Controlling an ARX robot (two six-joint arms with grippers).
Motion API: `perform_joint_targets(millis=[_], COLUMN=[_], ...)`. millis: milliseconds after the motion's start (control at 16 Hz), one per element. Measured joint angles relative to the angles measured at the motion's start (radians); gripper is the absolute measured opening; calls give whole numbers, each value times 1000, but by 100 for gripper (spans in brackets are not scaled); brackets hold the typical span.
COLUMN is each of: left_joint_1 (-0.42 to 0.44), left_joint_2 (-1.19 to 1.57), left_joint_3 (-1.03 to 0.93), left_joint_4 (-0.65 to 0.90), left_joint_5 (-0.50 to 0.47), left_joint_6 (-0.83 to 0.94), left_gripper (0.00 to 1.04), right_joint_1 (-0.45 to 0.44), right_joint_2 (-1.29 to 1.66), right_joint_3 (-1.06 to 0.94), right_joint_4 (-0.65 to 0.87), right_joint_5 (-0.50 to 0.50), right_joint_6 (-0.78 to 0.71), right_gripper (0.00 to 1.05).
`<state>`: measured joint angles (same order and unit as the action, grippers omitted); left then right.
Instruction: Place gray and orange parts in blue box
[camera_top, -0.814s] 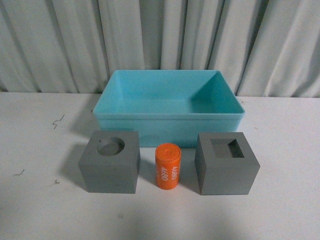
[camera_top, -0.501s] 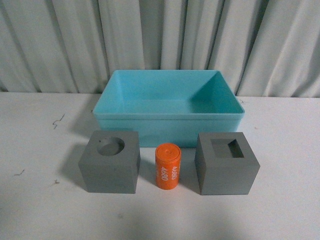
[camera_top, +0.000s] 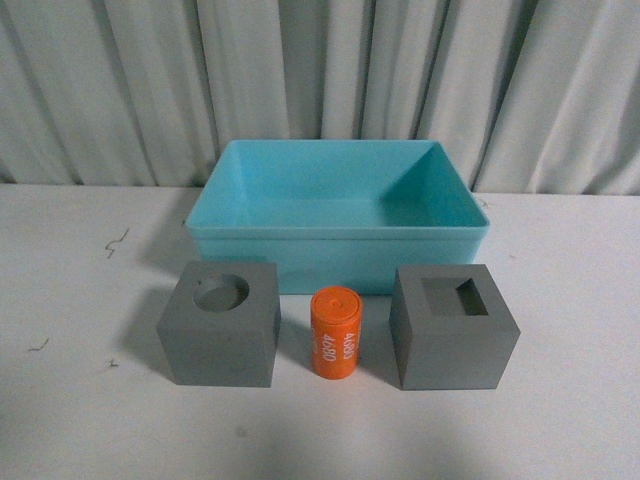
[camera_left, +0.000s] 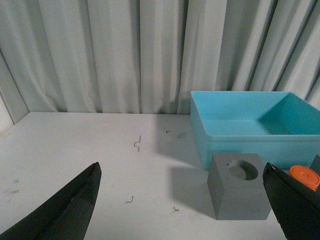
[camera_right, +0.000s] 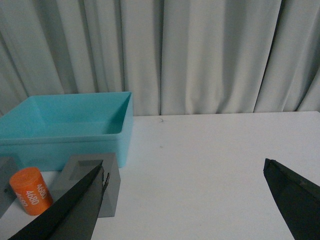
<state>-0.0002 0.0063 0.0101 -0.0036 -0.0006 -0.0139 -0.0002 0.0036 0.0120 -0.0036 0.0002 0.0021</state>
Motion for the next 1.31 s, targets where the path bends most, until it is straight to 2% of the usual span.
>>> perform_joint_targets(millis=[1315], left_joint_1=[0], left_joint_2=[0], left_joint_3=[0], left_joint_4=[0], left_joint_5=[0], left_joint_6=[0], left_gripper=[98], right_joint_1=[0], right_joint_2=[0], right_joint_3=[0], right_joint_4=[0], right_joint_5=[0], right_joint_6=[0], right_gripper=[98])
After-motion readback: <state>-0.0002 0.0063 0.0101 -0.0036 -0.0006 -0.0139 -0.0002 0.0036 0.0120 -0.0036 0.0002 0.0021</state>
